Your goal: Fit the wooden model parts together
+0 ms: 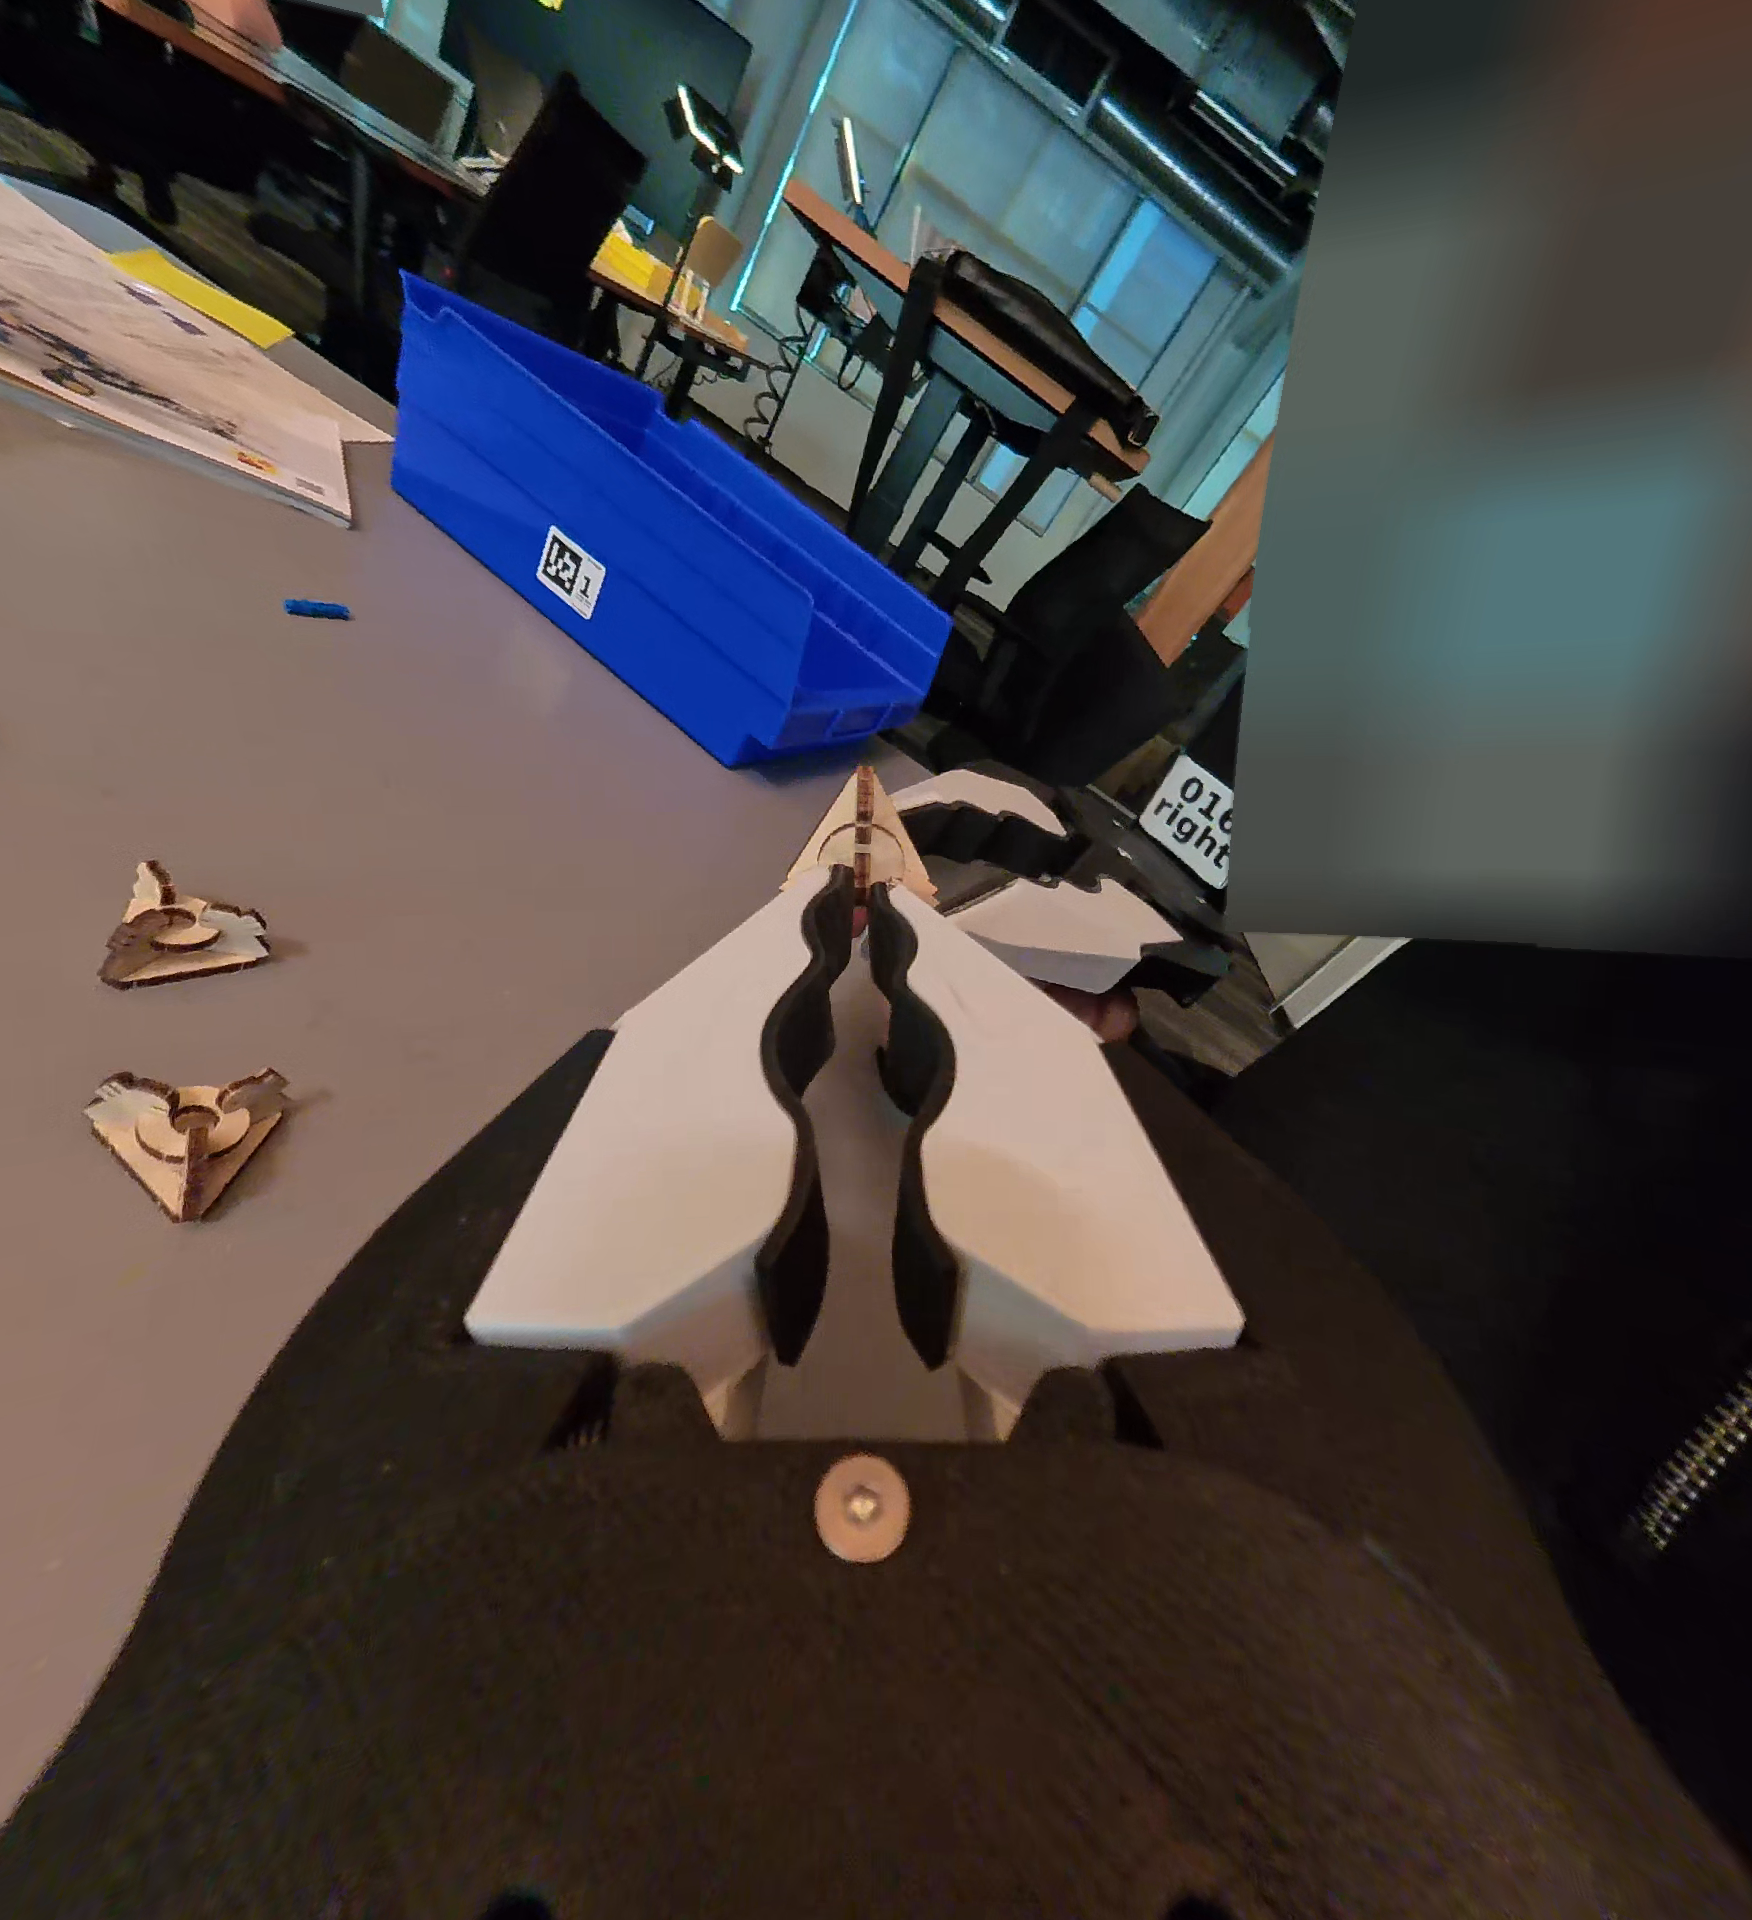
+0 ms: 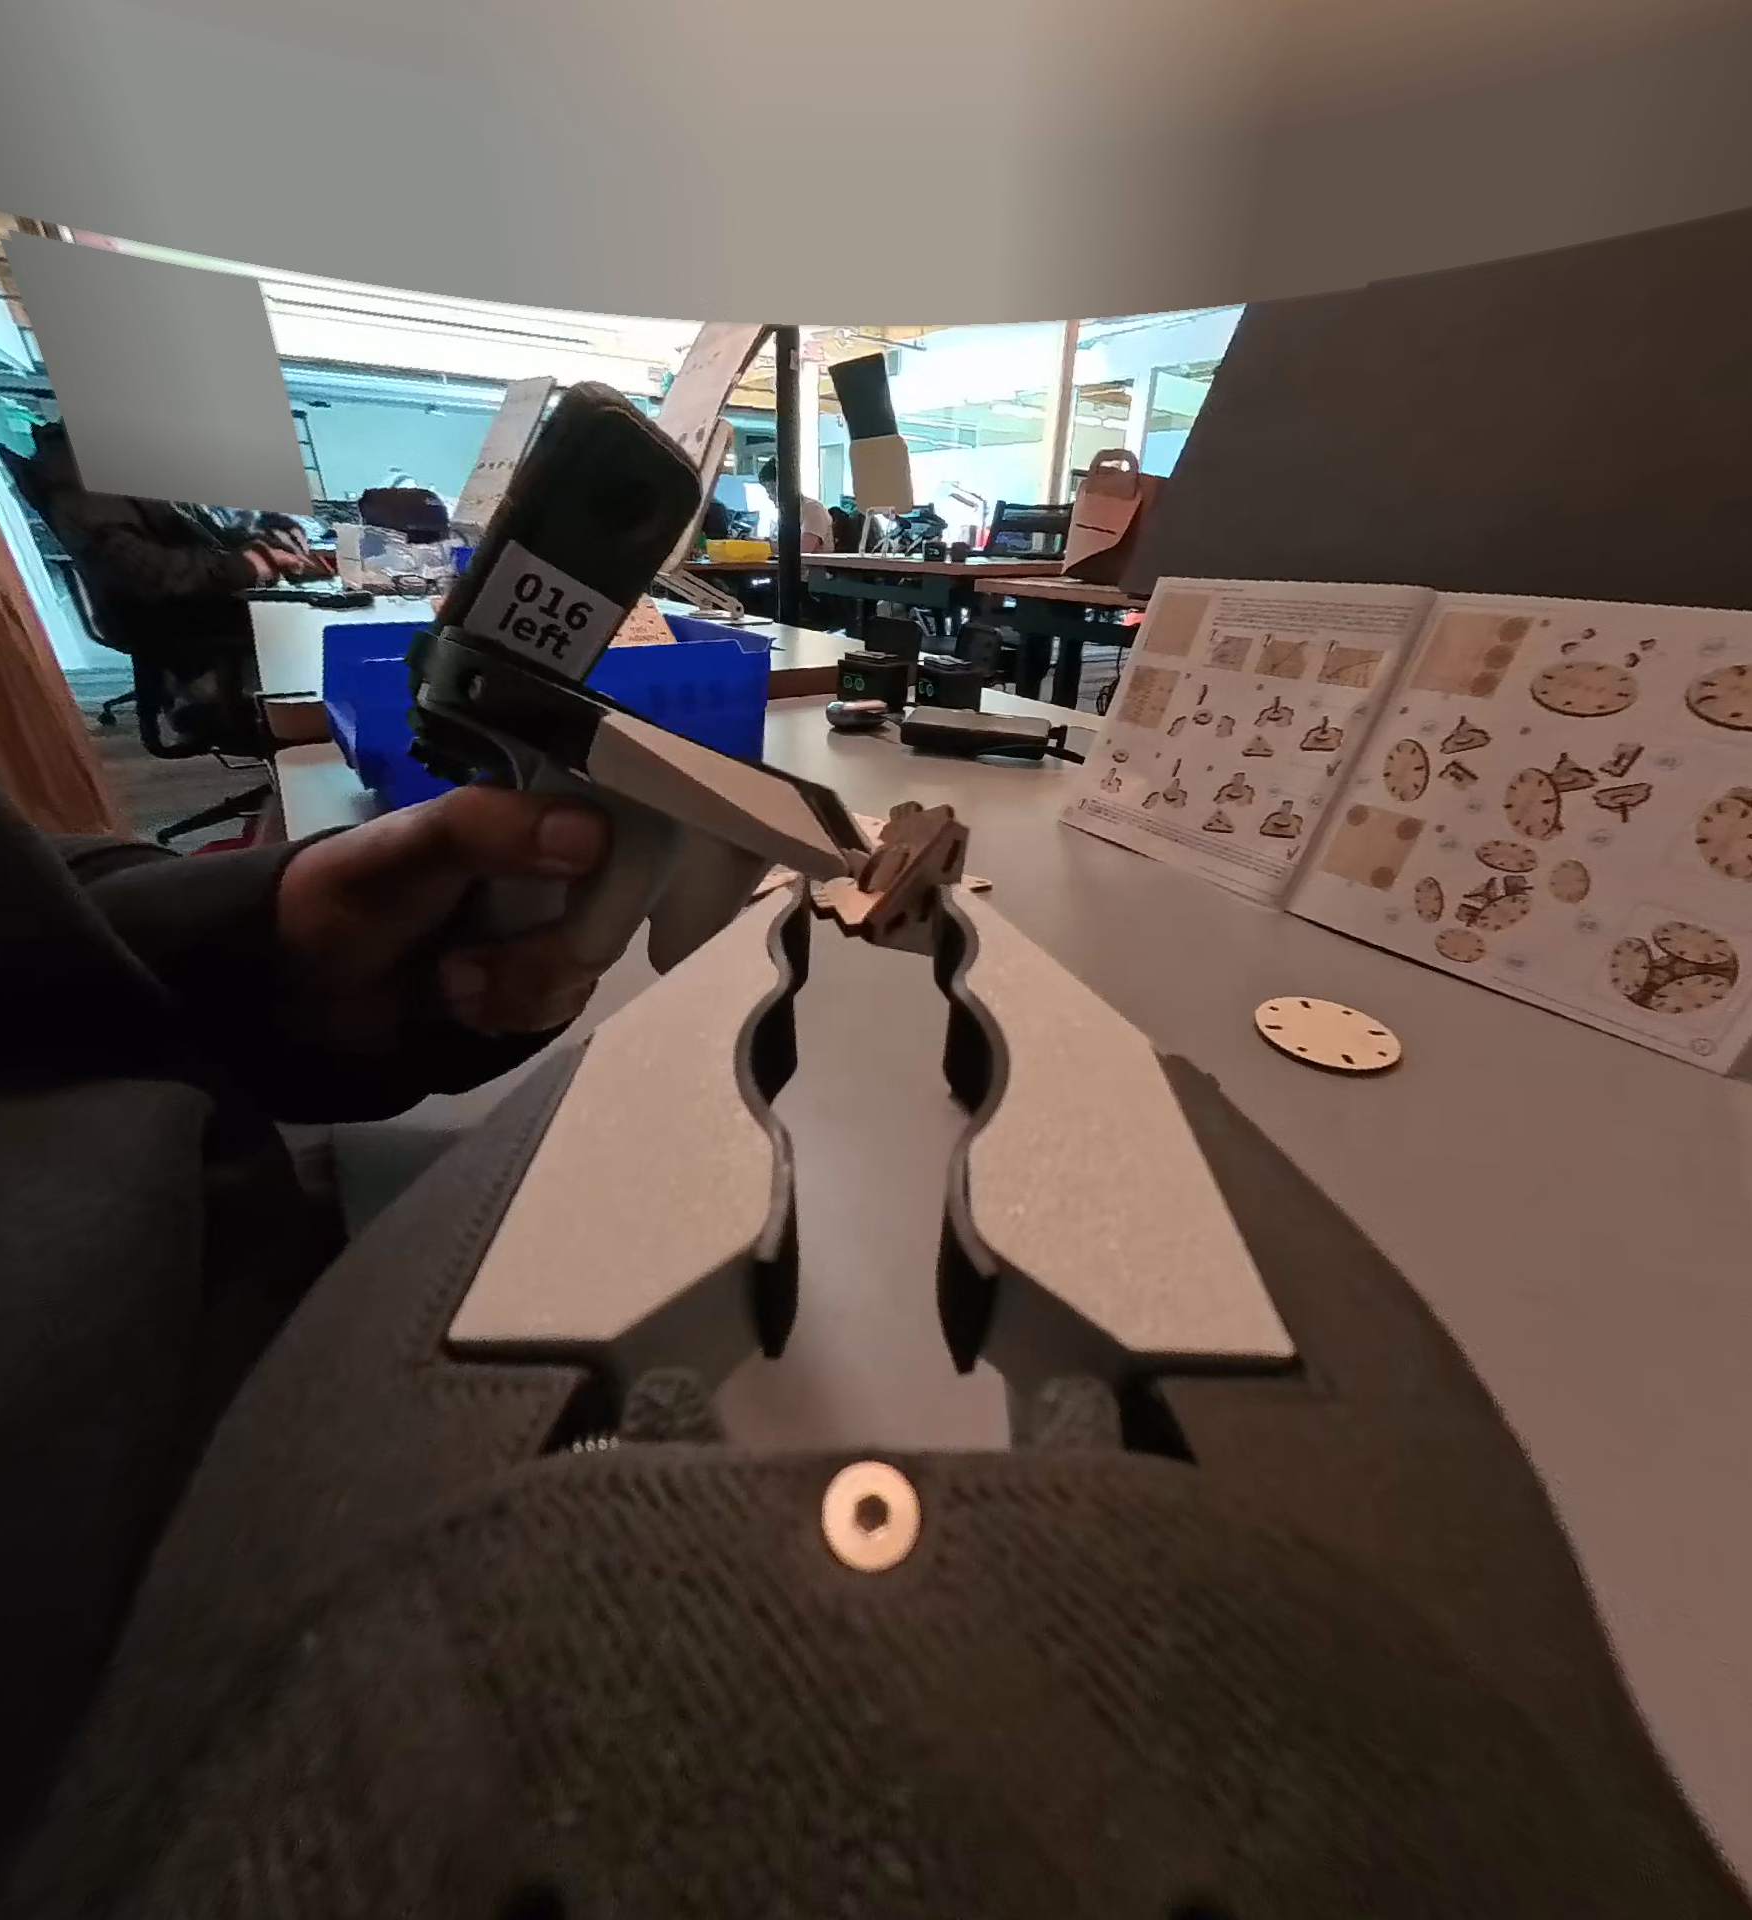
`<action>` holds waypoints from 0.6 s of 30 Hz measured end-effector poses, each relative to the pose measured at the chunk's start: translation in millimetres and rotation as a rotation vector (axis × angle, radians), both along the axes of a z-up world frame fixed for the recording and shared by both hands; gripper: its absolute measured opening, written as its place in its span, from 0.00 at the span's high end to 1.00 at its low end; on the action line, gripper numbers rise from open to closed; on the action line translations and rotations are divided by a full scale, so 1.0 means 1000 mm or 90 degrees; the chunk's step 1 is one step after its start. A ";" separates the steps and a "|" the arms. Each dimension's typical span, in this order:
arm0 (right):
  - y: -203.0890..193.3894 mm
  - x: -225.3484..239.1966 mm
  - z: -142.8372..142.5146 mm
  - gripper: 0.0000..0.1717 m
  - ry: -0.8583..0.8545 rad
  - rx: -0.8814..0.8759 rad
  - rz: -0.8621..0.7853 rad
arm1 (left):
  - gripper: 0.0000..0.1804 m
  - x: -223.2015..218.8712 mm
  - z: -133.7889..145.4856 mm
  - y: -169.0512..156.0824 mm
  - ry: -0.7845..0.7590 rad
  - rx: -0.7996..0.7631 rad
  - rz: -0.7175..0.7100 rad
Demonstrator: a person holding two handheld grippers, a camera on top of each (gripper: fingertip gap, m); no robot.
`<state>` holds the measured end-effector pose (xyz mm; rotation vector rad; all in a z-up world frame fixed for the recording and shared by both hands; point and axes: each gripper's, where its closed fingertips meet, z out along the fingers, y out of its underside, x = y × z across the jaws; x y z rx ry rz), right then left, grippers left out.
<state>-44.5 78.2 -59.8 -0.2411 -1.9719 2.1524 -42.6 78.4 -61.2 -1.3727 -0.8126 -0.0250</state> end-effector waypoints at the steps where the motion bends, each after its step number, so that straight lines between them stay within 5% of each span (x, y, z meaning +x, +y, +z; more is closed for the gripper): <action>1: 0.000 0.000 -0.001 0.87 0.001 0.003 0.001 | 0.99 0.000 -0.001 0.000 0.000 -0.006 0.001; 18: 0.000 0.003 -0.007 0.89 0.037 0.042 0.003 | 0.99 0.004 -0.009 0.002 0.004 -0.092 0.055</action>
